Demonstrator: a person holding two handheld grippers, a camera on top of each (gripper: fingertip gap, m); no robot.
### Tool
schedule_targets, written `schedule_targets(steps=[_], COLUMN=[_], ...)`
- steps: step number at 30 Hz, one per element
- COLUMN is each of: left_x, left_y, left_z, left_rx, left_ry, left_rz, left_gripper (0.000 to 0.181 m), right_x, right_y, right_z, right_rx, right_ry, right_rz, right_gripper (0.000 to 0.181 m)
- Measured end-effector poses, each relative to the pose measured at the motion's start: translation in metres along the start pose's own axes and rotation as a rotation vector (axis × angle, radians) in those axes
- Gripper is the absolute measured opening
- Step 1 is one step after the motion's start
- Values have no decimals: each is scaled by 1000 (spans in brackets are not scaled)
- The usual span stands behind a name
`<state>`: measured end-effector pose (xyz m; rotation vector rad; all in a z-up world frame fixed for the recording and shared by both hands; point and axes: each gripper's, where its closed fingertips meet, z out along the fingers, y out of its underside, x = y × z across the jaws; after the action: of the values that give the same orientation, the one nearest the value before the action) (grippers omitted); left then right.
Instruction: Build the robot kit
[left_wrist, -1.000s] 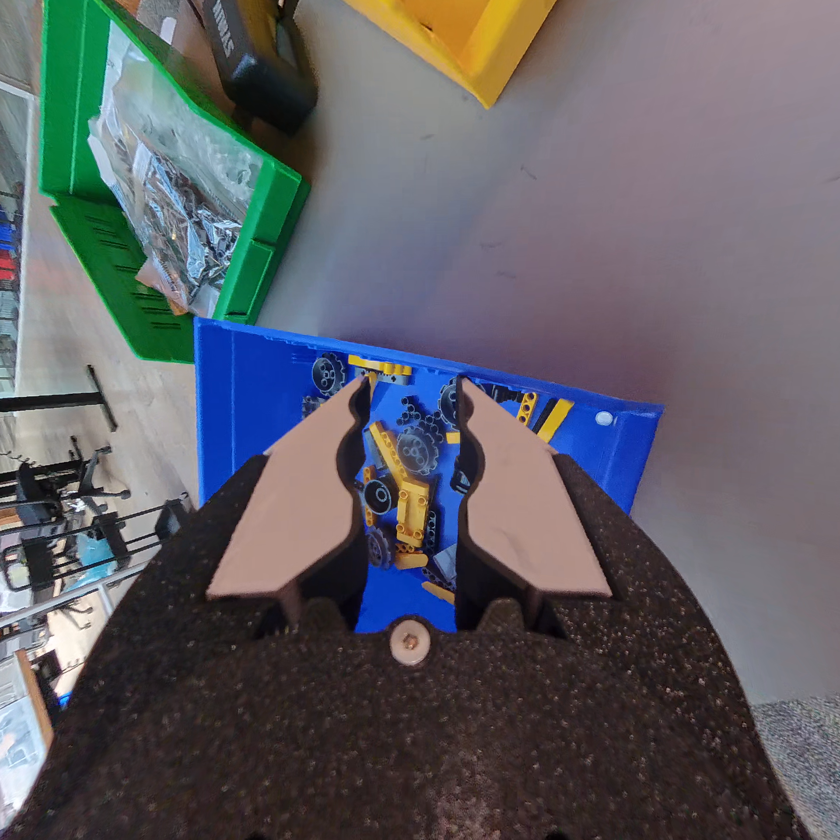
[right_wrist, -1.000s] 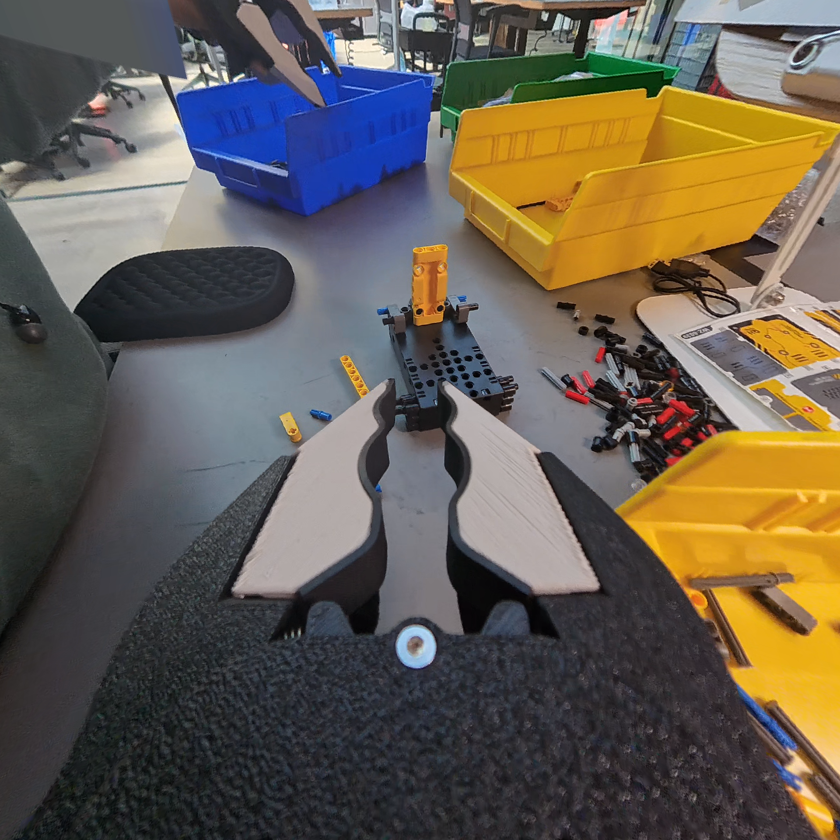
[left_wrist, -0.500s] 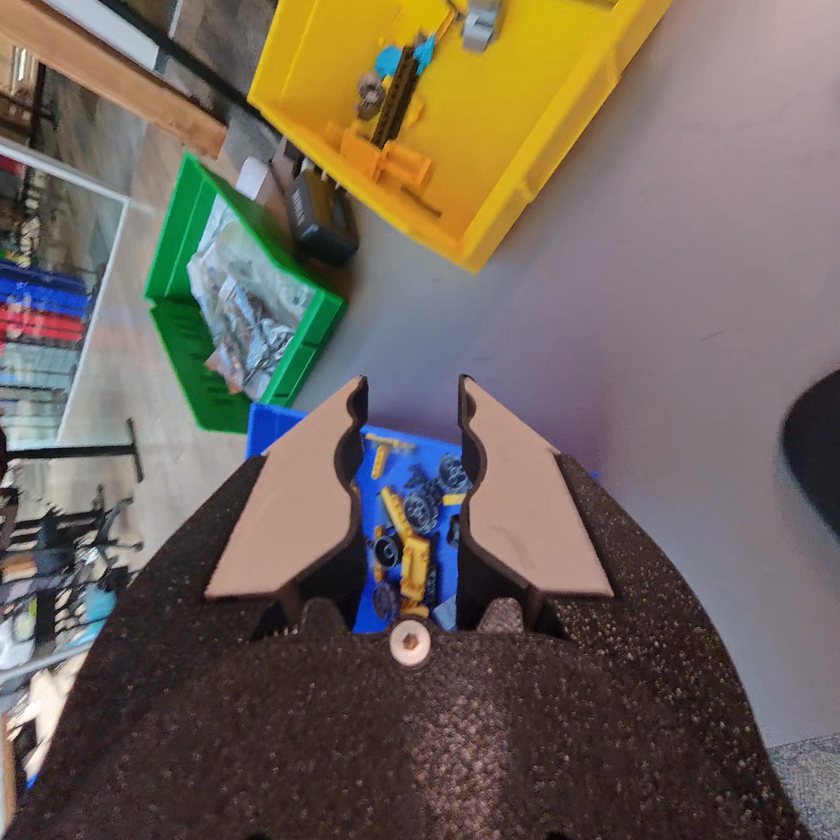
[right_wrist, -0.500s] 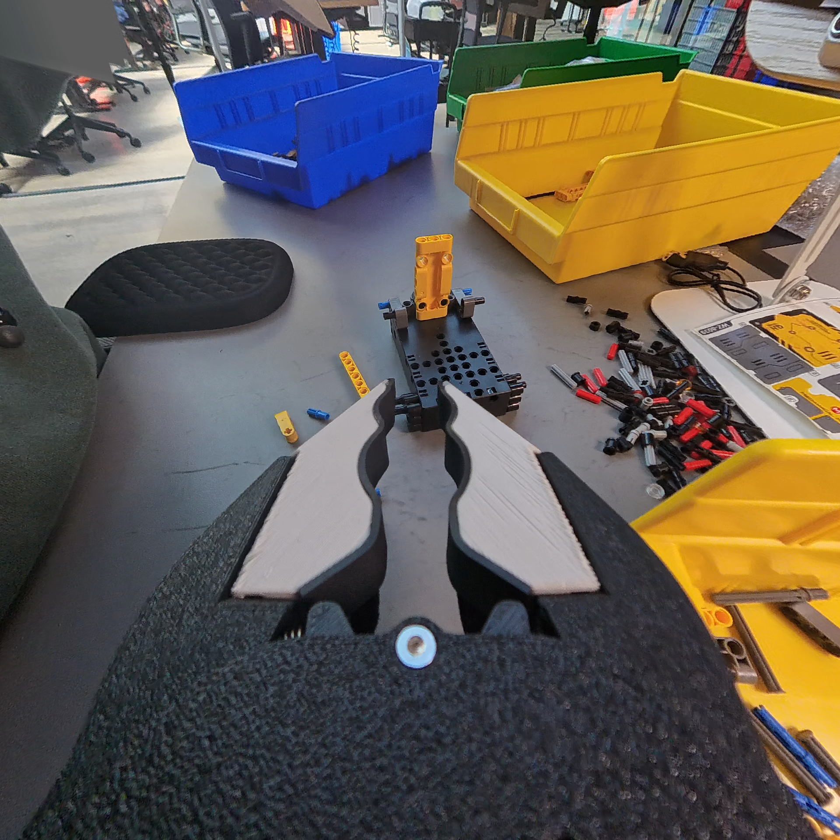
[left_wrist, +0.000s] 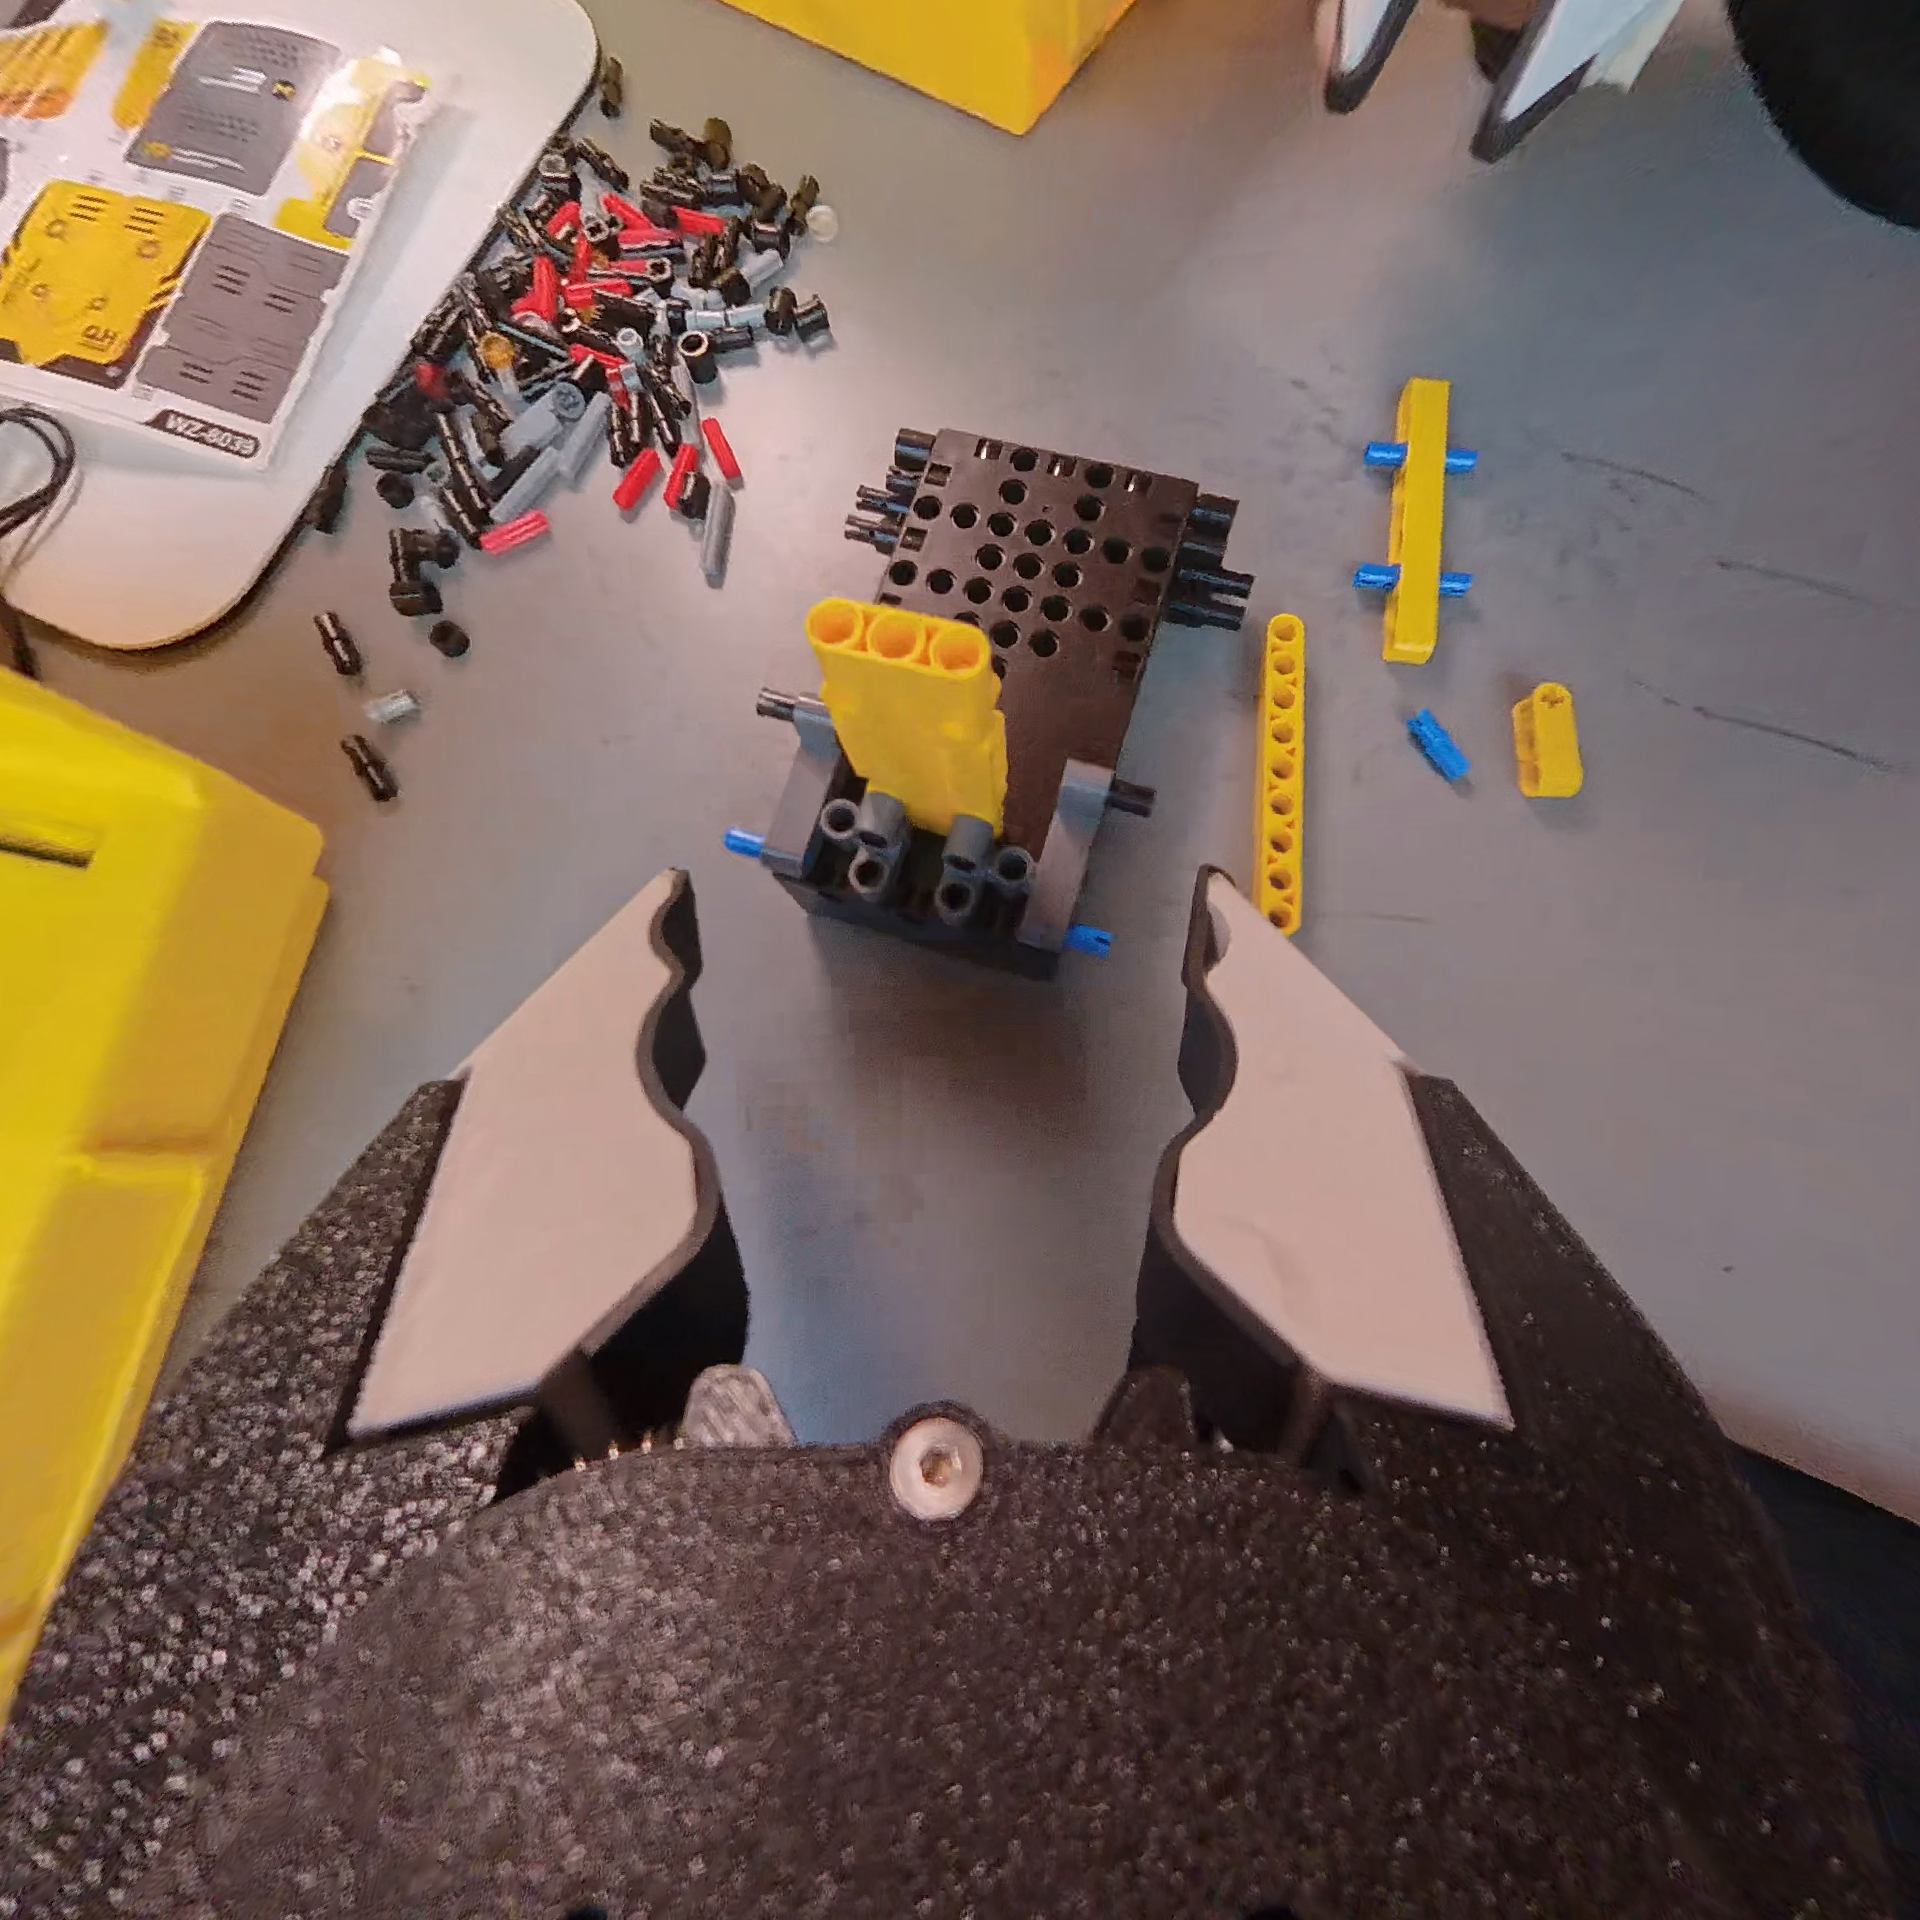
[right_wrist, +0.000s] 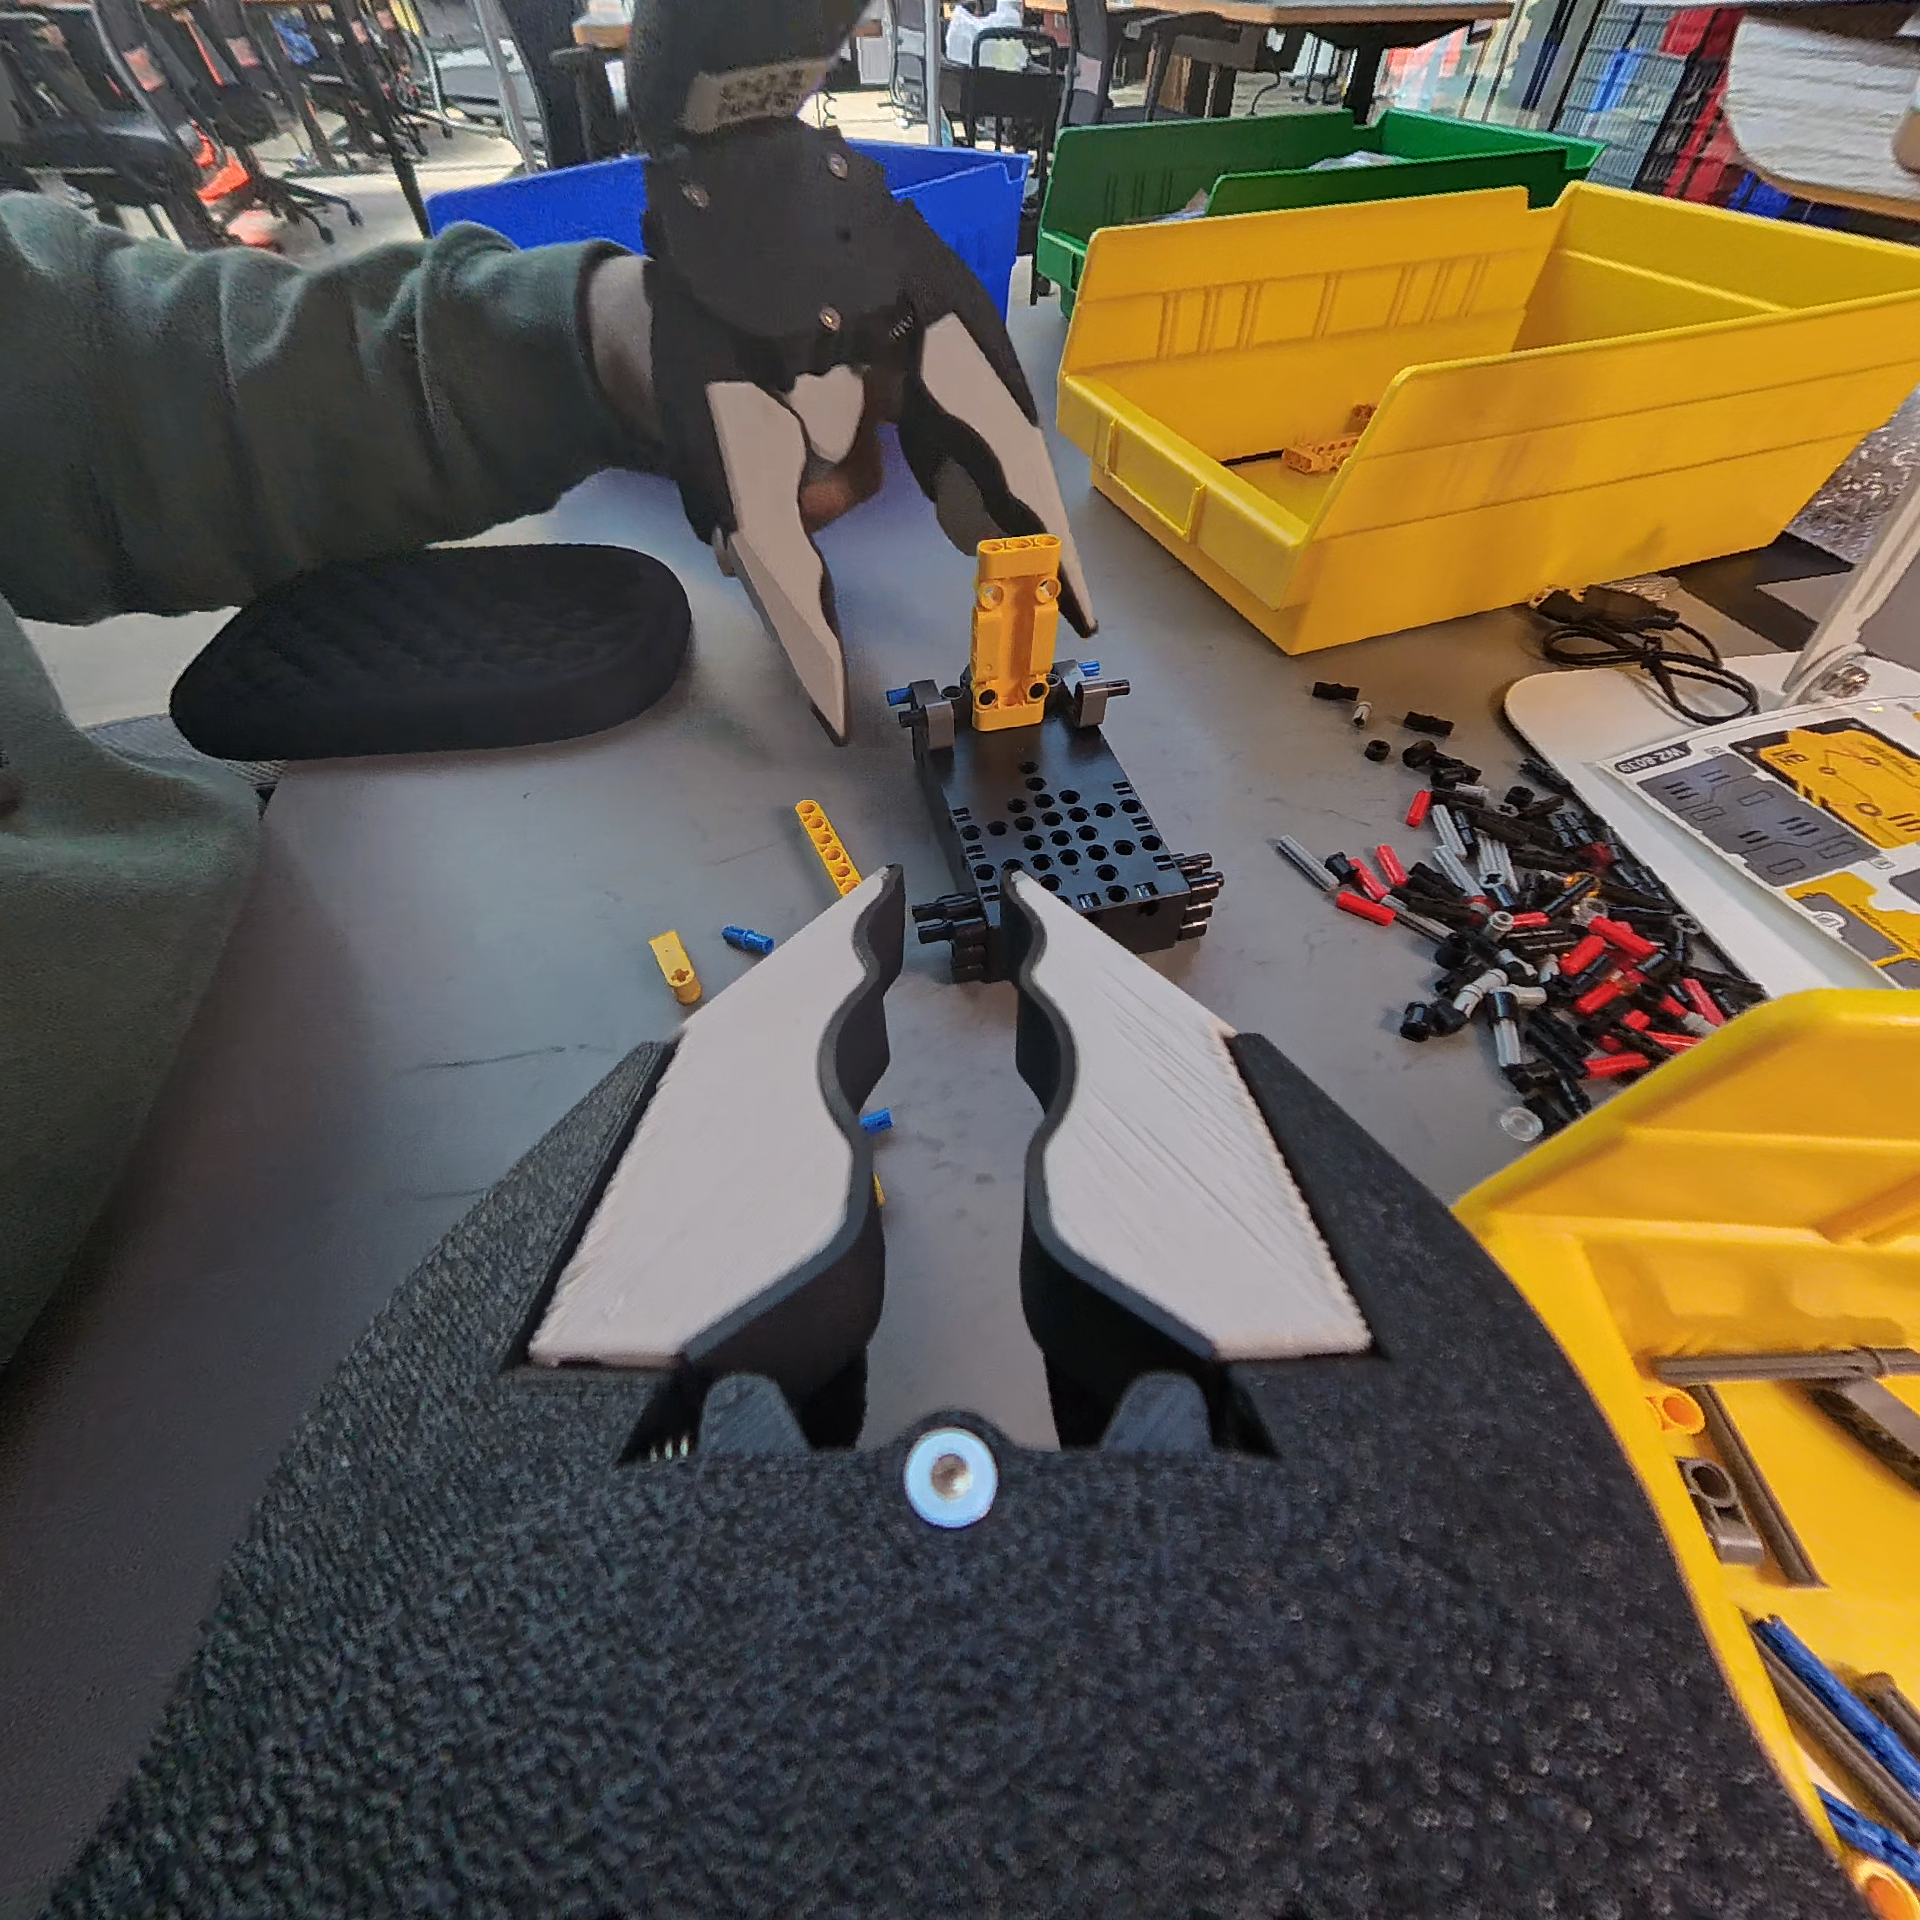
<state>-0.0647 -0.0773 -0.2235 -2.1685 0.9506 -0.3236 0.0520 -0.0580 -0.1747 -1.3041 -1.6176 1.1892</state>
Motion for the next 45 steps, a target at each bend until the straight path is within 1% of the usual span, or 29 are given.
schedule_targets(steps=[1, 3, 4, 5, 9, 11, 13, 16, 18, 19, 21, 22, 23, 25, 26, 27, 28, 29, 31, 33, 35, 37, 39, 41, 43, 45], left_x=[-2, -1, -1, -1, -1, -5, -11, -17, -13, -12, -14, -19, -29, -67, -93, -118, -140, -161, -200, -224, -251, -266, -279, -285, -291, -293], left_y=[0, 0, 1, 0, -3, -1, 4, 10, 9, 9, 1, -8, -17, -31, -32, -31, -29, -24, -11, 2, 21, 43, 61, 77, 88, 92], left_z=[8, 19, 22, 22, 15, 12, 11, 15, 16, 14, 1, -12, -29, -68, -88, -106, -121, -130, -136, -123, -111, -93, -78, -67, -62, -57], left_rx=[-14, -37, -47, -51, 3, 27, 14, -52, -66, -62, -3, 53, 112, 195, 207, 203, 182, 129, -30, -199, -392, -550, -637, -696, -743, -754], left_ry=[11, 43, 49, 57, 139, 136, 73, -67, -68, -56, -37, -38, -67, -208, -302, -390, -465, -528, -628, -621, -641, -587, -554, -513, -513, -505], left_rz=[11, 32, 45, 36, -181, -220, -174, 27, 50, 45, 18, -8, -44, -158, -239, -321, -381, -415, -449, -474, -474, -527, -590, -663, -701, -722], left_gripper=[93, 85, 79, 79, 78, 78, 78, 79, 80, 84, 86, 84, 78, 56, 49, 45, 44, 44, 44, 44, 43, 43, 40, 40, 33, 25], right_x=[0, -1, -2, -2, 0, 0, 0, 0, 0, 0, -1, -1, -1, -1, -1, -2, -2, -3, -6, -9, -12, -13, -14, -14, -14, -15], right_y=[0, 0, 0, 1, 0, -1, -1, 0, 0, 0, 0, 0, 0, -1, -1, -1, -2, -2, -3, -4, -4, -4, -3, -3, -3, -3], right_z=[-1, -2, -3, -4, -7, -7, -7, -7, -7, -6, -7, -7, -8, -8, -7, -7, -7, -6, -4, -3, -2, -2, -3, -3, -4, -5], right_rx=[1, 4, 4, 4, 17, 21, 21, 17, 13, 11, 15, 19, 20, 21, 20, 23, 26, 28, 32, 34, 32, 30, 30, 28, 23, 22], right_ry=[0, 0, 0, -1, -9, -16, -17, -14, -13, -14, -14, -14, -15, -17, -20, -22, -26, -32, -41, -51, -53, -55, -51, -49, -44, -44], right_rz=[-2, -7, -10, -11, 7, 16, 17, 12, 10, 9, 6, 5, 6, 7, 8, 7, 7, 7, 4, 0, -10, -16, -20, -26, -39, -49], right_gripper=[18, 17, 17, 17, 17, 17, 17, 17, 17, 17, 17, 17, 17, 17, 17, 17, 17, 17, 17, 17, 17, 17, 17, 17, 17, 17])
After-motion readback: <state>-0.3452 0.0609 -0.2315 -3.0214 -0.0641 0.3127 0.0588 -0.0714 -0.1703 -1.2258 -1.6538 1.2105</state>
